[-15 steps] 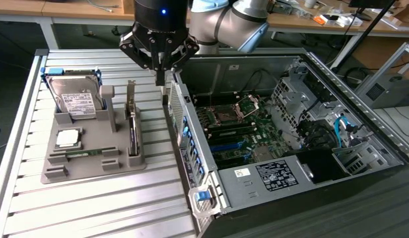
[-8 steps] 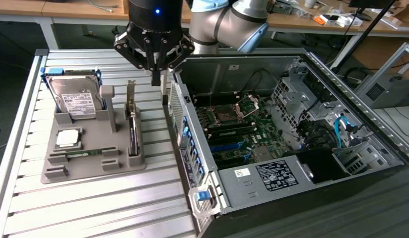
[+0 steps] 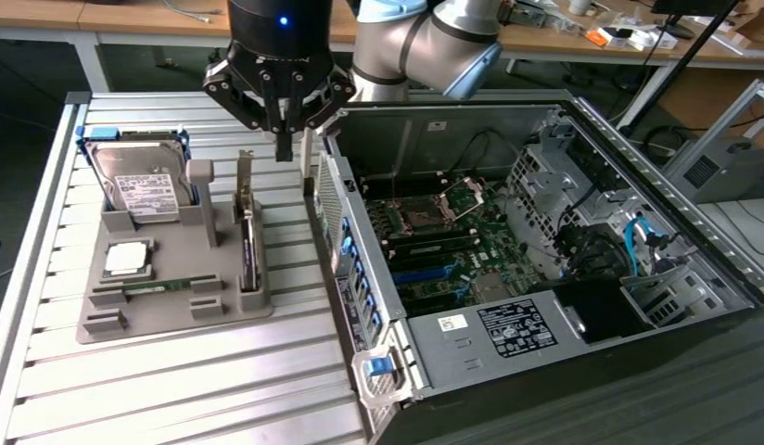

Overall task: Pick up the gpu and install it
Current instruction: 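Reach for the gpu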

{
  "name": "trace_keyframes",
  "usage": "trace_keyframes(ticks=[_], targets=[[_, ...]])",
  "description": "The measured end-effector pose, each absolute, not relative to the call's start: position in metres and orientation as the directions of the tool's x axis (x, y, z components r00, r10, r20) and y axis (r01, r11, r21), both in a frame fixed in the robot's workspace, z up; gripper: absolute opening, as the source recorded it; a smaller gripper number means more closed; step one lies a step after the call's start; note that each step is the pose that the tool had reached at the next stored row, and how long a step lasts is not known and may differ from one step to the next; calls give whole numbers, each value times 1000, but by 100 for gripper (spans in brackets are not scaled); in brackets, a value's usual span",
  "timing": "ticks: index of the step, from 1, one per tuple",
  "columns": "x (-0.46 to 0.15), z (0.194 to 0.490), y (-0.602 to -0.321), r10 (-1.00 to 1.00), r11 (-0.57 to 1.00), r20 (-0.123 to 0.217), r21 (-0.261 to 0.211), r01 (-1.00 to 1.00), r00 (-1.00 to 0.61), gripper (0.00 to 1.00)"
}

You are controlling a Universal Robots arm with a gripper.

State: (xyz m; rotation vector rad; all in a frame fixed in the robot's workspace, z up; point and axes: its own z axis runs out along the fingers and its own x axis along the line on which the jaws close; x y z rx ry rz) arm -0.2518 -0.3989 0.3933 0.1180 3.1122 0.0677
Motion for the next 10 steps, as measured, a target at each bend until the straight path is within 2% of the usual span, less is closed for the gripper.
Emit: trace_keyframes(ticks=[10], targets=[[-259,393,-399,76,996,-25,44,75,-997,11]])
